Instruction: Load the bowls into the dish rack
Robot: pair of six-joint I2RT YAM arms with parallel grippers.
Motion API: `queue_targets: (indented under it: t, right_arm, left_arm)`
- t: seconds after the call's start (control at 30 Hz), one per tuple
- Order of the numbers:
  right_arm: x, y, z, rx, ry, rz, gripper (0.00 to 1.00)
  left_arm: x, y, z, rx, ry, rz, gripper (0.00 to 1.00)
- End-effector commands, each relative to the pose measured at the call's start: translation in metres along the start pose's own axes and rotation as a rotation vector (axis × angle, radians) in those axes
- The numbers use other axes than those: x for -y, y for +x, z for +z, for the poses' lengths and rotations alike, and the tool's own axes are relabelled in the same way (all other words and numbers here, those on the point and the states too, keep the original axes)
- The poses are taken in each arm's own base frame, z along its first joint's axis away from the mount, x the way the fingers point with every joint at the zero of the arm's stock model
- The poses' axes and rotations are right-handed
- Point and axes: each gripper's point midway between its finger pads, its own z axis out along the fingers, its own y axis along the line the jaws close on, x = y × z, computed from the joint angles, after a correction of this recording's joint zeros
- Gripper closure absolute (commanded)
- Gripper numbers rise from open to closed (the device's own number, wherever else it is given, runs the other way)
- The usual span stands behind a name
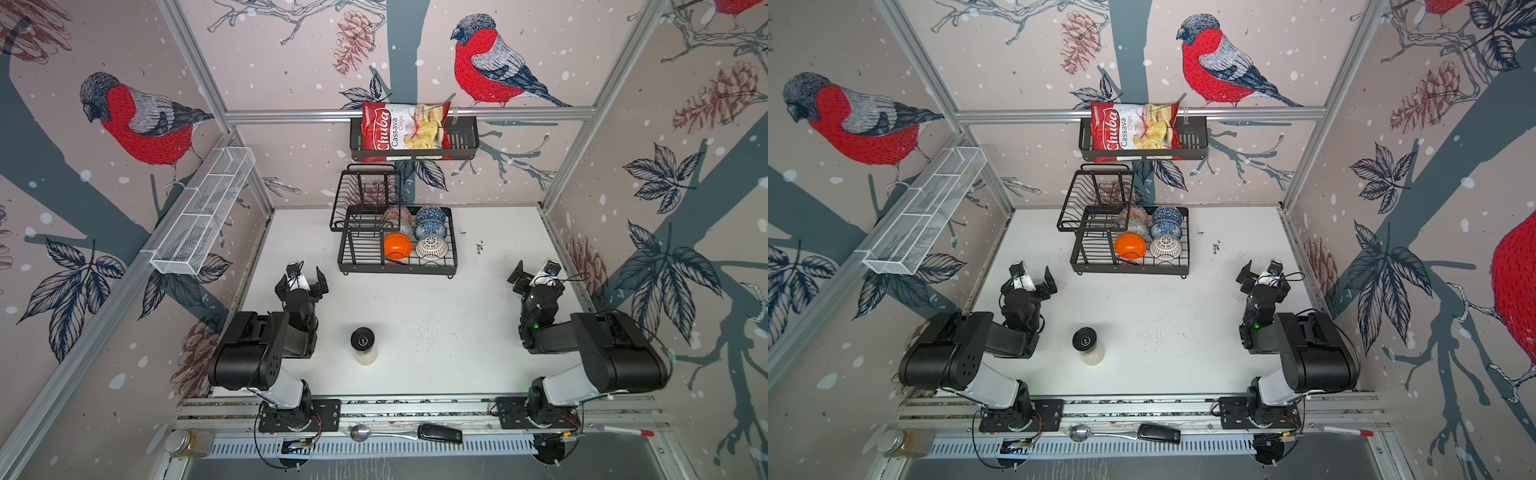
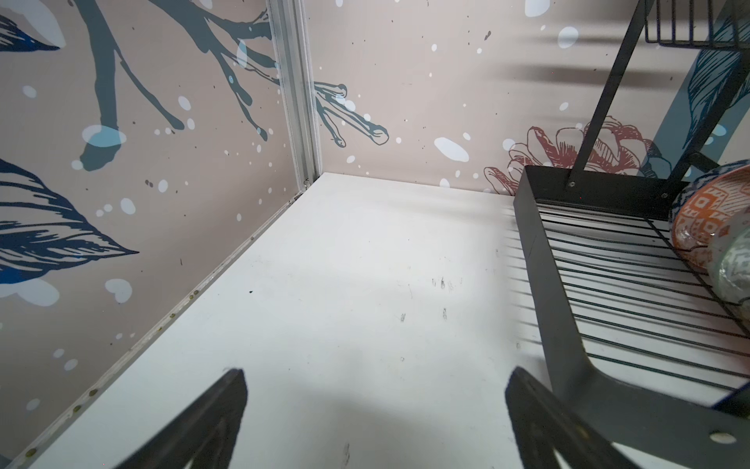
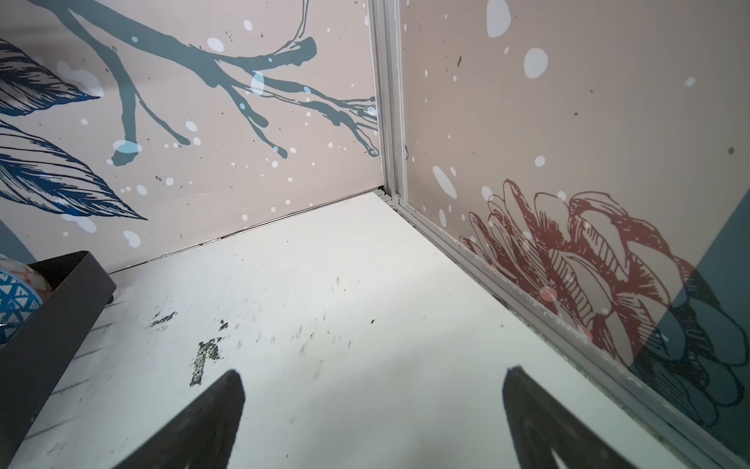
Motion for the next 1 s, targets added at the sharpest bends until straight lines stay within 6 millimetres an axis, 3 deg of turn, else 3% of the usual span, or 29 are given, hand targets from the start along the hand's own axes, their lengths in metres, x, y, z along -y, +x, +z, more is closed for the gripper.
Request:
queue_targets:
  t: [0.0,0.97]
  right_arm:
    - [-0.0033,0.0031,0.0003,-0.016,-0.018,-0.001,0.01]
    - [-0.0046,0.0031,-0.0007,-0.014,-0.018,-0.006,0.00]
  left_arm:
    - [0.0023,-0.0133,-0.0005,0.054,0.012,-0.005,0.01]
    - [0.0020,-0.0127,-0.0004,0.051,0.010,-0.005,0.01]
